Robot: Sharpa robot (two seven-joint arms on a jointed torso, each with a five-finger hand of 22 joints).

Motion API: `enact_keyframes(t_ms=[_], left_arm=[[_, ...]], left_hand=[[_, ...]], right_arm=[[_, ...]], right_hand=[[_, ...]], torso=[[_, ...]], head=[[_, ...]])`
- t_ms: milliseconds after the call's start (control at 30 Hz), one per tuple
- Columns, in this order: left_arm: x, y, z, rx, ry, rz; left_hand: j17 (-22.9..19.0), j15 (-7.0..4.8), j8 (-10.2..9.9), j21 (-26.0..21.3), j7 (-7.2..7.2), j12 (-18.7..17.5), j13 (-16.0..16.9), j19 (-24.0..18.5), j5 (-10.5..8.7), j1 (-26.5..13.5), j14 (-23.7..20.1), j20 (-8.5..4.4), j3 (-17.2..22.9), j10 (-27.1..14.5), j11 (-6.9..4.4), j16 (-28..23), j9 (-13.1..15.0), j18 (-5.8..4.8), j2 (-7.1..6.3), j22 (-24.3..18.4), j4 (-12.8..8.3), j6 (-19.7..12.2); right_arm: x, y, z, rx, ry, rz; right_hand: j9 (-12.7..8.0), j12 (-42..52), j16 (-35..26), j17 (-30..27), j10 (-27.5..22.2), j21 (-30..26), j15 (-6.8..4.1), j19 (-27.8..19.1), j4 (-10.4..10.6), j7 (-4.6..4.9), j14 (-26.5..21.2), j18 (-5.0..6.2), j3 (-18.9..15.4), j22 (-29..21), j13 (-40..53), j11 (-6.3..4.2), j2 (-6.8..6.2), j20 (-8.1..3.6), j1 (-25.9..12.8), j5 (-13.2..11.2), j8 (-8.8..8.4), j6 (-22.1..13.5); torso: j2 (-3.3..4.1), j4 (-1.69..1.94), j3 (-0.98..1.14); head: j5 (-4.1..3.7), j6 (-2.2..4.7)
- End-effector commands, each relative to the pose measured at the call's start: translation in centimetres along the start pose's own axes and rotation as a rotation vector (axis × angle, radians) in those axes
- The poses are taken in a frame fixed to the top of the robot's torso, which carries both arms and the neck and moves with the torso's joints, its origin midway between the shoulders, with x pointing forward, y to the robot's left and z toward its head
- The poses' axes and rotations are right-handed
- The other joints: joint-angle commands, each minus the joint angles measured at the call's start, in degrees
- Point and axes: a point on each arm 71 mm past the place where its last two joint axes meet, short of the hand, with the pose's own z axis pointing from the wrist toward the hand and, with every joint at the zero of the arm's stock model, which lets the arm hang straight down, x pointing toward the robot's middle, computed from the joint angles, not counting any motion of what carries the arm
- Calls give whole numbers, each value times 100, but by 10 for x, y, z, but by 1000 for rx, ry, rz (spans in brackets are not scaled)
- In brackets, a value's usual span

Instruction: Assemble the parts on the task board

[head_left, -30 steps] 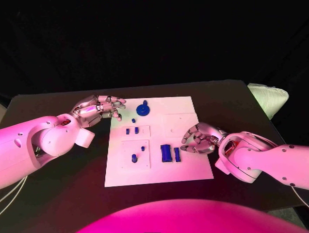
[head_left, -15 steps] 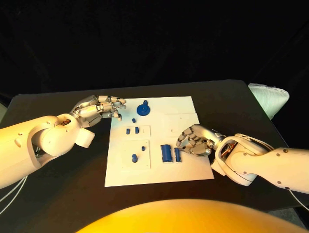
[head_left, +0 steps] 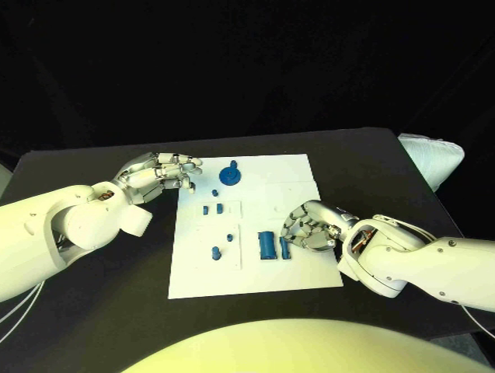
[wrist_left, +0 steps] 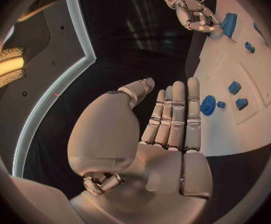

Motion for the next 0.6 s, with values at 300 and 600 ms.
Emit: enact_keyframes(t_ms=[300,600], left_arm=[[2,0,0,4,21,-7],[3,0,0,1,23,-7]], left_hand=[[9,22,33,-21,2,-28,-8,32,37,-31,-2,-5,0,-16,30,-27,-5,77,20,-7,30,-47],[10,22,31,-27,4,-28,-7,37,35,-27,-3,-5,4,-16,31,-28,-8,77,30,-13,37,-56]], right_arm=[[8,0,2,2,45,-38],[7,-2,4,17,27,-61]], right_hand=[[67,91,25,1381,292,53,-70,40,-40,-37,567,-22,116,204,1180,-63,170,-49,-42,-17,102,32],[100,149,31,1395,328,93,-77,52,-69,-41,571,-31,195,232,1213,-69,202,-59,-68,-82,140,12]], torso=[[-7,-1,-4],[-7,3,-6]], head=[[-6,1],[-13,1]])
